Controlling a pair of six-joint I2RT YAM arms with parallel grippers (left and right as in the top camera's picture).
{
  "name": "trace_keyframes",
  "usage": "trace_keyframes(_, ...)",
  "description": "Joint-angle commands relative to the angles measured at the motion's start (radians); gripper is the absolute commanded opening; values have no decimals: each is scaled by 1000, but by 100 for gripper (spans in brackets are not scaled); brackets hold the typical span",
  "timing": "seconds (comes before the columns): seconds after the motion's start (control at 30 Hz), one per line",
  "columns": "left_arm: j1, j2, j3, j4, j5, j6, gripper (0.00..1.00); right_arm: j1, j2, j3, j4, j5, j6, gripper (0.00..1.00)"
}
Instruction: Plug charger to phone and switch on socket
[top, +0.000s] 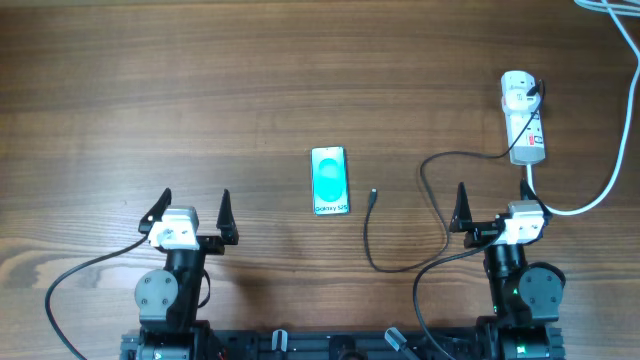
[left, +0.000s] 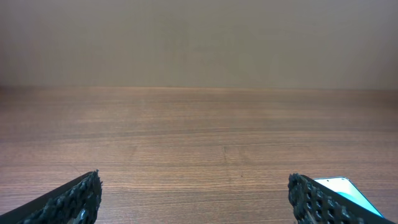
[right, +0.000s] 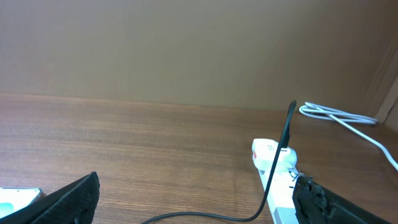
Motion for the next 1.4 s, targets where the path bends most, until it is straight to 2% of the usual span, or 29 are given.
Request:
trace_keyframes(0.0, -5, -5, -10, 2, 1, 11, 100, -5, -3, -1, 3, -16, -18, 100)
trace_keyframes(1.2, -5, -5, -10, 2, 2, 10, 100, -5, -3, -1, 3, -16, -18, 100)
trace_keyframes(1.27, -5, -5, -10, 7, 53, 3, 100, -5, -3, -1, 3, -16, -18, 100)
trace_keyframes(1.37, -5, -5, -10, 8, 53, 4, 100, -5, -3, -1, 3, -16, -18, 100)
